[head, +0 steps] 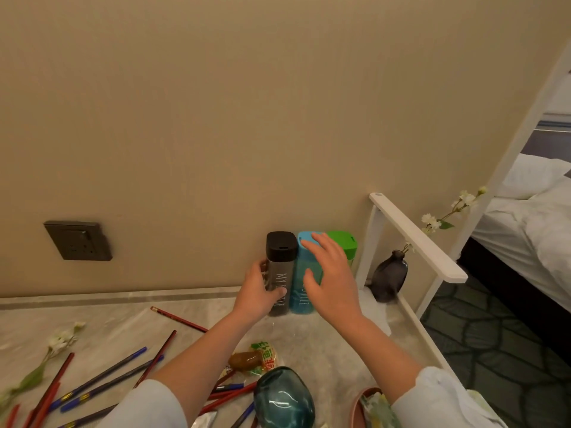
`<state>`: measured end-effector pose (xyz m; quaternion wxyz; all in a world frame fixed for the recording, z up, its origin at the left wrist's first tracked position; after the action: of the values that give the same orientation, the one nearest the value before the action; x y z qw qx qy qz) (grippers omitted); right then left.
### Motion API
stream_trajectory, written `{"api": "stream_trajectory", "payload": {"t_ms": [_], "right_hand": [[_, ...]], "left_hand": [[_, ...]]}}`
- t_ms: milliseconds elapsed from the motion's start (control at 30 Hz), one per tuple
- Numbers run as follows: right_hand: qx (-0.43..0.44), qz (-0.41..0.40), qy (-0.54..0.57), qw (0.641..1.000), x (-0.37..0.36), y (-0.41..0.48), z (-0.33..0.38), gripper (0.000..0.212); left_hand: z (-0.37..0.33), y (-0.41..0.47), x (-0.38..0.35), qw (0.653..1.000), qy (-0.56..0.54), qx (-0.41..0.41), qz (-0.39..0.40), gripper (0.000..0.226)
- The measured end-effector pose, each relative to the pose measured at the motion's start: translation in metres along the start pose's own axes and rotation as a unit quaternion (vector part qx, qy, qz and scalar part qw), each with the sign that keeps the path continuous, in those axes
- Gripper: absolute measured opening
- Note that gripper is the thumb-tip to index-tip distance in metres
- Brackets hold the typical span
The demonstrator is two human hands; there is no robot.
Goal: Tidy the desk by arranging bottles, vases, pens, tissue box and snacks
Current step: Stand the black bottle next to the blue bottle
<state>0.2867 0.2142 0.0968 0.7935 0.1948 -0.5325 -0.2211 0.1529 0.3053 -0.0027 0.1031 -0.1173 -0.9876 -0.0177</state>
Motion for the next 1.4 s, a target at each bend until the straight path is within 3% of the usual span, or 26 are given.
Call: {"api": "stream_trajectory", "payload": {"t_ms": [267,467,667,733,1033,1400], "right_hand": [[-0.210,-0.033,0.086,0.973,-0.001,-0.043,-0.048,0.069],[-0.347,0.061,0.158,0.922,-0.029,-0.053,-0.088,0.085],[-0.378,0.121,0.202,0.895,-0.055,-0.049,-0.103,0.077],[-0.381,0.122,0.204,0.894,-0.063,-0.046,-0.105,0.065],[-0.390,0.131,0.225,0.883,-0.082,-0.046,-0.116,0.053],[-0.372,0.156,0.247,0.881,-0.090,-0.044,-0.103,0.061]], "left_hand": [[-0.005,-0.020,-0.004,0.999,-0.018,0.025,-0.042,0.065],[0.007,-0.019,-0.009,0.996,-0.021,0.068,-0.052,0.062],[0.007,-0.014,-0.011,0.993,-0.038,0.087,-0.074,0.056],[0.009,-0.013,-0.010,0.992,-0.031,0.093,-0.081,0.053],[0.021,-0.014,-0.010,0.991,-0.012,0.101,-0.086,0.051],[0.032,-0.012,0.005,0.989,-0.002,0.105,-0.106,0.049]]}}
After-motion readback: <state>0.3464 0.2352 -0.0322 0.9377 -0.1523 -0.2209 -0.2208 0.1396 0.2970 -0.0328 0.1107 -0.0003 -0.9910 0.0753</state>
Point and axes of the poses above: each hand's wrist, its own y-axis towards the middle knuckle, its own x-axis out of the back of the hand, z = x × y, the point moved 8 cm from there along y, towards the middle knuckle, and after that the axes turned 13 degrees about -y, right-handed, at the moved point
